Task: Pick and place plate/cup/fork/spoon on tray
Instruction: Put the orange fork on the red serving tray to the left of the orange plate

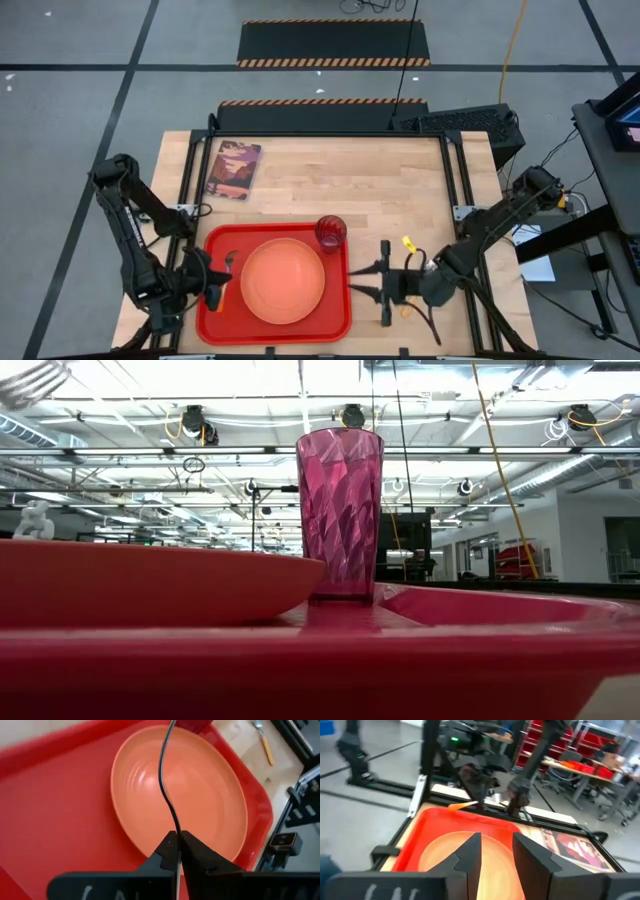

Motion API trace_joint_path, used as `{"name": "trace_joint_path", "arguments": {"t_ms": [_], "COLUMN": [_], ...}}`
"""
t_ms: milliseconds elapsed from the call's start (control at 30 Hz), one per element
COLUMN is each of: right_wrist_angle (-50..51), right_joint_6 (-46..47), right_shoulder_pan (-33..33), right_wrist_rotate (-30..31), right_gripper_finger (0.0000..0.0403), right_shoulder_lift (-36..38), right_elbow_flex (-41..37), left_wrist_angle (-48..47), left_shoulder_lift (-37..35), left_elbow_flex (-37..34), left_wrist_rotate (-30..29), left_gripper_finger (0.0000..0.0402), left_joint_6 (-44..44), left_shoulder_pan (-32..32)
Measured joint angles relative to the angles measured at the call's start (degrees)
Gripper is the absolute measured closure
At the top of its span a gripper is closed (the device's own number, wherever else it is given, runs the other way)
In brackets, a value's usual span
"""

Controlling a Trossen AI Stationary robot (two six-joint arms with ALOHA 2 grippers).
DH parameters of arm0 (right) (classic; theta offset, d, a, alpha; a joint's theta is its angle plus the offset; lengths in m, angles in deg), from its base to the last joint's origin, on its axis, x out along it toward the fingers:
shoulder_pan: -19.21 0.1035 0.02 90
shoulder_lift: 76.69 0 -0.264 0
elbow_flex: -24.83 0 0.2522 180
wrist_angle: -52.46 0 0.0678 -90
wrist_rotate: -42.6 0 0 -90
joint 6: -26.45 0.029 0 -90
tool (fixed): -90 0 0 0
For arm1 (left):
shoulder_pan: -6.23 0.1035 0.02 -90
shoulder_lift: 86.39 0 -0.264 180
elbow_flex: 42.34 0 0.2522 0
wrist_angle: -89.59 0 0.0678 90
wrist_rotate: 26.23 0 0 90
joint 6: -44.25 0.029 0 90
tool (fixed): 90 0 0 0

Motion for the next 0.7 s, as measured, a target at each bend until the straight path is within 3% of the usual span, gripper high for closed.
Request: {"name": "trace_joint_path", "arguments": {"t_ms": [133,367,700], "right_wrist_angle": [1.03,-0.72,-0.70], "right_joint_6": [-0.10,-0.08,1.74], "right_shoulder_pan": [1.88,4.21,6.96], "right_wrist_rotate": [-0.07,-0.09,-0.04], "right_gripper_finger": [0.0298,0.0298,0.0298], "right_shoulder_lift": [0.00,0.00,-0.02], "right_elbow_flex": [-0.78,-4.17,-5.43], "left_wrist_angle": [5.98,22.07,26.04], "left_shoulder_lift": [0.02,0.96,1.42], "left_elbow_flex": [-4.37,-12.28,-17.74], "left_wrist_rotate": [-0.02,0.72,3.46], "left_gripper_finger": [0.0386,0.0393,0.0392], "left_joint_6": [-7.76,-9.42,-10.52], "left_shoulder_pan": [-2.08,-1.98,0.69]}}
